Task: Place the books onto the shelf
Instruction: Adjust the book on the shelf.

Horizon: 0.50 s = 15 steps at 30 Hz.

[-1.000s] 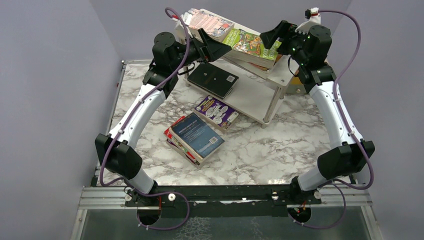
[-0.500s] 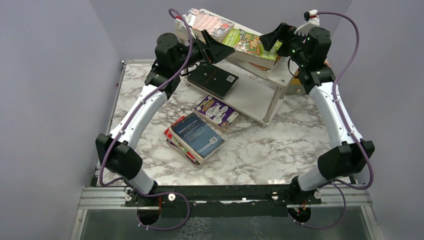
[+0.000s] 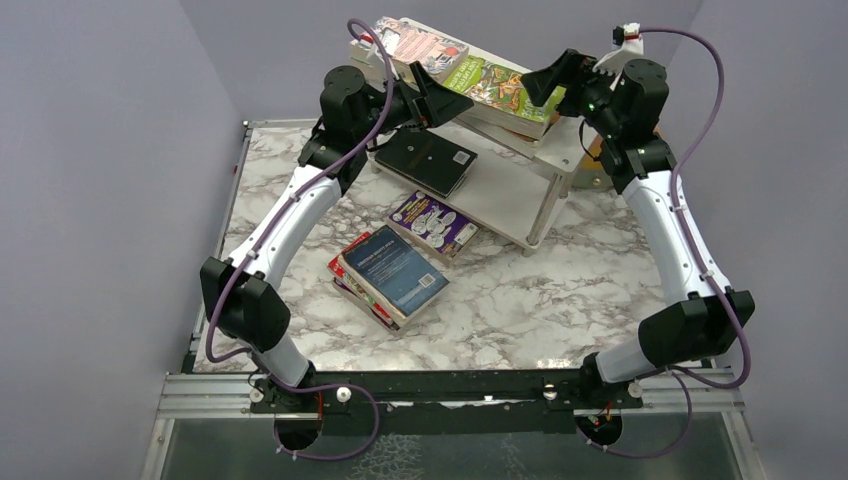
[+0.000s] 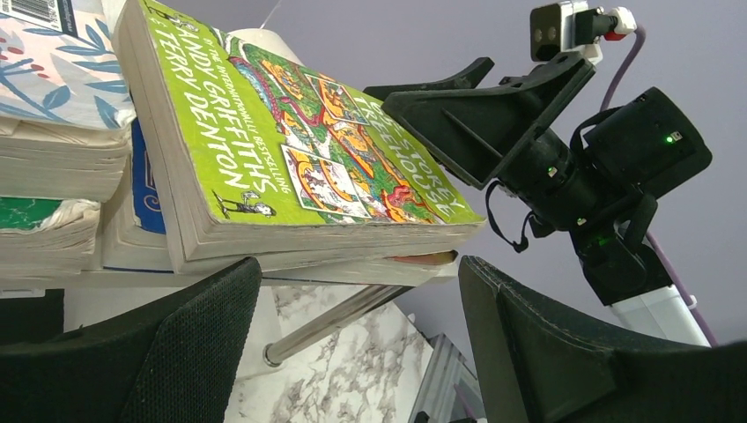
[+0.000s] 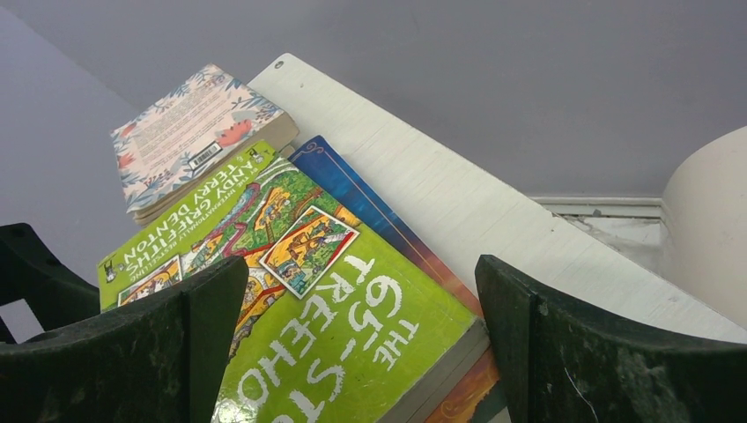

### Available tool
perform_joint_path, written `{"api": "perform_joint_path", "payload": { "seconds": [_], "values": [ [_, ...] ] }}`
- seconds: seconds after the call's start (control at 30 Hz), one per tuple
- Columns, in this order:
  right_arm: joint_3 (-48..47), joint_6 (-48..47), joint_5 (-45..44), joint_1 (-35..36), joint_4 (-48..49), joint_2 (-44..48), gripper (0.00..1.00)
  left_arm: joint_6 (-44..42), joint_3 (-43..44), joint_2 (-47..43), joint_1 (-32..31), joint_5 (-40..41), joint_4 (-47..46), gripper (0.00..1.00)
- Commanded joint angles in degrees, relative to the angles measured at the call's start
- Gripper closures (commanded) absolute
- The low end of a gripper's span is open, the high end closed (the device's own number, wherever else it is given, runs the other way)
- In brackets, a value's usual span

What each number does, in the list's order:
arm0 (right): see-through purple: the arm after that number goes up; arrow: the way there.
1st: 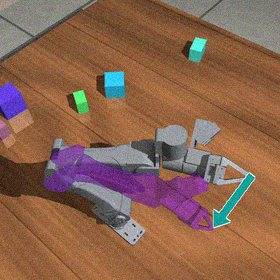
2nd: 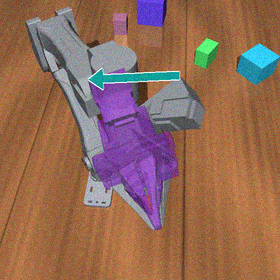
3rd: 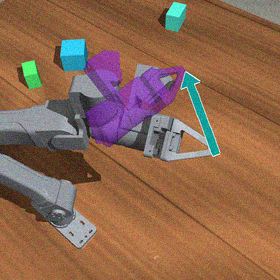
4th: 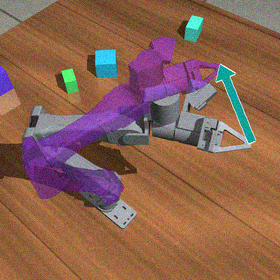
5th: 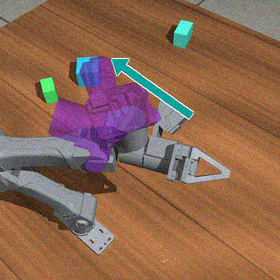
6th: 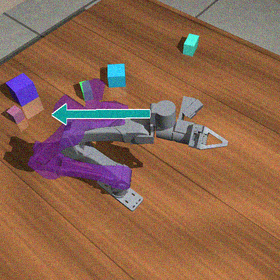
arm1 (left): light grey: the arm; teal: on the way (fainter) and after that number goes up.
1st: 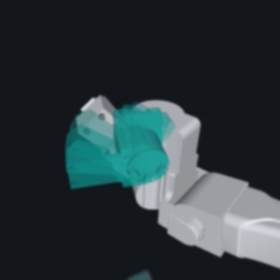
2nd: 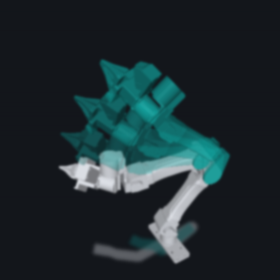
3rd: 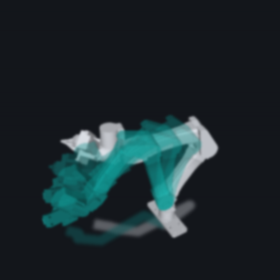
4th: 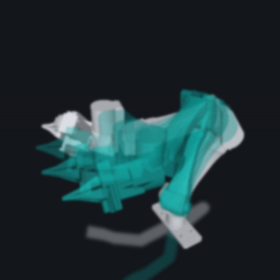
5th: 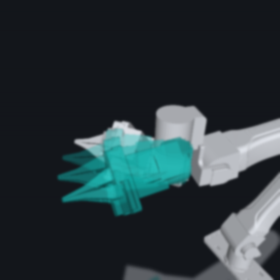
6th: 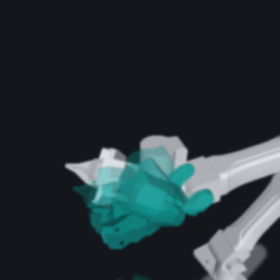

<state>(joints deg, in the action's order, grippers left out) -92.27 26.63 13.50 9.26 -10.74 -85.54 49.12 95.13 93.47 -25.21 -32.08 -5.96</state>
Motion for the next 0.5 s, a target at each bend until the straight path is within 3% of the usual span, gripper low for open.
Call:
{"api": "perform_joint_path", "payload": {
  "seconds": [0.0, 0.47],
  "values": [
    [0.9, -0.8, 2.6, -0.2, 1.7, 2.5, 0.01, -0.8, 2.8, 1.2, -0.3, -0.8, -1.6, 0.23],
    [1.8, -1.0, 2.0, -0.1, 1.3, 4.2, 0.01, -0.3, 4.6, 2.9, -0.3, -0.6, -2.2, 0.23]
  ]
}}
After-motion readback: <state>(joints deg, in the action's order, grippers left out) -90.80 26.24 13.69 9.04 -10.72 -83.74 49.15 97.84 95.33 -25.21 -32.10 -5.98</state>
